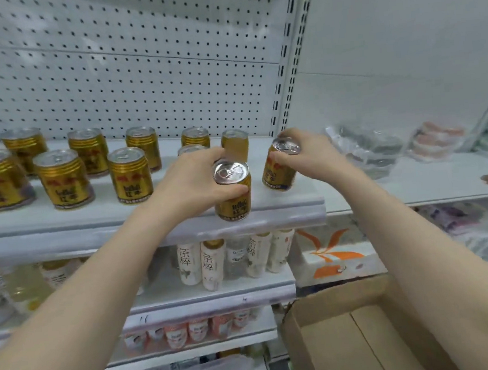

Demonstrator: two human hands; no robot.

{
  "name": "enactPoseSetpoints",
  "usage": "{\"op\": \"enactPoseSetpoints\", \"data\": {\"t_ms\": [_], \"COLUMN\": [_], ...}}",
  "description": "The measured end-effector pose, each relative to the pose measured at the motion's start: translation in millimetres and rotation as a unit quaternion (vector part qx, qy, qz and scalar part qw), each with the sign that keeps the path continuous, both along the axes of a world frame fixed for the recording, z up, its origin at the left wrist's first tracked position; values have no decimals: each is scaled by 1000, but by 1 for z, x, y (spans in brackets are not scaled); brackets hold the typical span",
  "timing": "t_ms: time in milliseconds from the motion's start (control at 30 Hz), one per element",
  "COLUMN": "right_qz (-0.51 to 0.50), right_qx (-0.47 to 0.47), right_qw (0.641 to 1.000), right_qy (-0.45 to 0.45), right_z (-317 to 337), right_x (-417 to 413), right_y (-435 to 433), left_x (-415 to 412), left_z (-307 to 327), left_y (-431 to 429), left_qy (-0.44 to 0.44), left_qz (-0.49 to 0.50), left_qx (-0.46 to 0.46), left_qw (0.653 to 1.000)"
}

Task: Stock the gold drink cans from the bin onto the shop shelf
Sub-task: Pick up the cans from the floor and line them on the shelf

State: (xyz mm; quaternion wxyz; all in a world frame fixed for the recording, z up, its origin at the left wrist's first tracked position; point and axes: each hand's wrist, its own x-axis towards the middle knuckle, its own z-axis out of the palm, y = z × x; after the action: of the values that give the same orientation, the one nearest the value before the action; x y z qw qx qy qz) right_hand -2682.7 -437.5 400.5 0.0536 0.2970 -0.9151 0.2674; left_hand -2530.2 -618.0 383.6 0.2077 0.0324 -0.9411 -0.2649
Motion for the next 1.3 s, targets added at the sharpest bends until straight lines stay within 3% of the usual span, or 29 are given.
{"op": "enactPoseSetpoints", "data": {"t_ms": [300,433,1300], "right_qz": [84,51,125], "right_qx": [86,125,147], "right_qw": [992,990,979], "right_qy": [-44,40,65], "right_z": [-4,-11,-25], "right_x": [-60,-68,-116], "right_y": [-18,-25,-39], "left_x": [-39,-49,-82], "left_z": [0,-1,-10], "left_y": [12,15,19], "left_qy": [-12,-19,-43], "left_qz": [74,83,78], "left_qx": [-23,-21,-61], "left_qw": [997,996,994]}}
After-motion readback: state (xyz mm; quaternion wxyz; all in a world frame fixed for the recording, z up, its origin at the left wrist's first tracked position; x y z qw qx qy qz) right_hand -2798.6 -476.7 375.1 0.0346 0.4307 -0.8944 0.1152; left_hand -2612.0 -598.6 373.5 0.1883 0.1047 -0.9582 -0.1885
